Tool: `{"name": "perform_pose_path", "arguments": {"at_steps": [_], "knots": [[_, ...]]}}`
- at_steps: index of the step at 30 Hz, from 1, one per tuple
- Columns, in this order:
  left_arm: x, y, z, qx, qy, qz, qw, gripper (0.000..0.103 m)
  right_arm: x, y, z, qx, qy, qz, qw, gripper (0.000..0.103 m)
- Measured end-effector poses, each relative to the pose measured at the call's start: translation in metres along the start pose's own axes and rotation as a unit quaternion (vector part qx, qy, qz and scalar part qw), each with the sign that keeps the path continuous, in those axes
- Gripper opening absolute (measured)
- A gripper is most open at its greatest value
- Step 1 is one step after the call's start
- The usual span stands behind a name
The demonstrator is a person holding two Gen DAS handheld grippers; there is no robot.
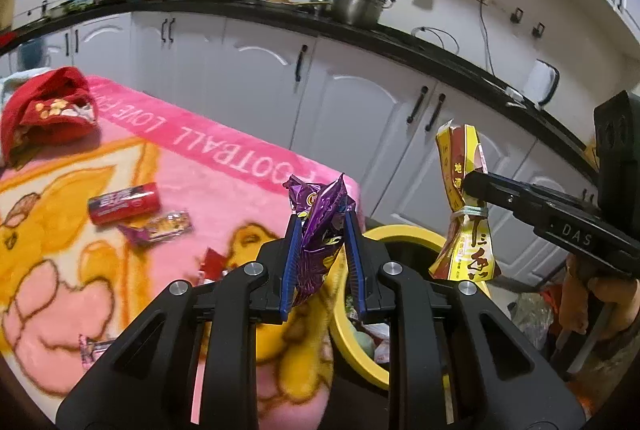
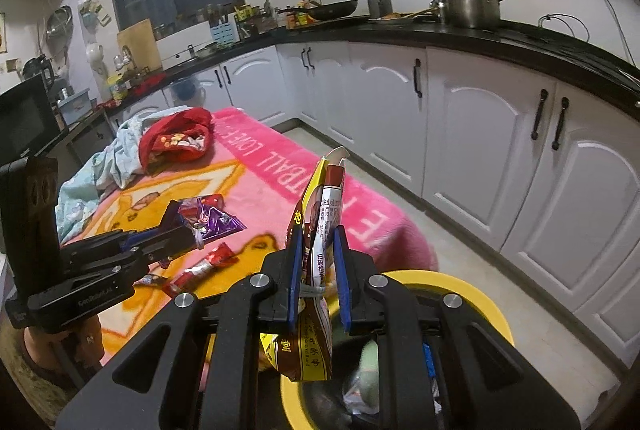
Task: Collect trash
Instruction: 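Carry the purple and gold wrappers over the yellow bin with both tools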
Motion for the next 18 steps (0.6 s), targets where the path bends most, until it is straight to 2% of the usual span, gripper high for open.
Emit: {"name": "perform_pose_path", "arguments": {"at_steps": [18], "knots": [[0.048, -0.014, -0.036, -0.031, -0.031, -0.042, 0.9982, 0.016, 0.046, -0.027, 0.008, -0.010, -0.039, -0.021, 0.999, 0.015]]}}
Point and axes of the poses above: each gripper's, at about its wrist camera, not at the fingertips, and z roughly against the way its jaws point, x to its right, y to its top, the point moved 3 cm from there along -z, roughly the way its jaws point, and after that the axes turned 4 degrees about -x, right-handed, at the moved point
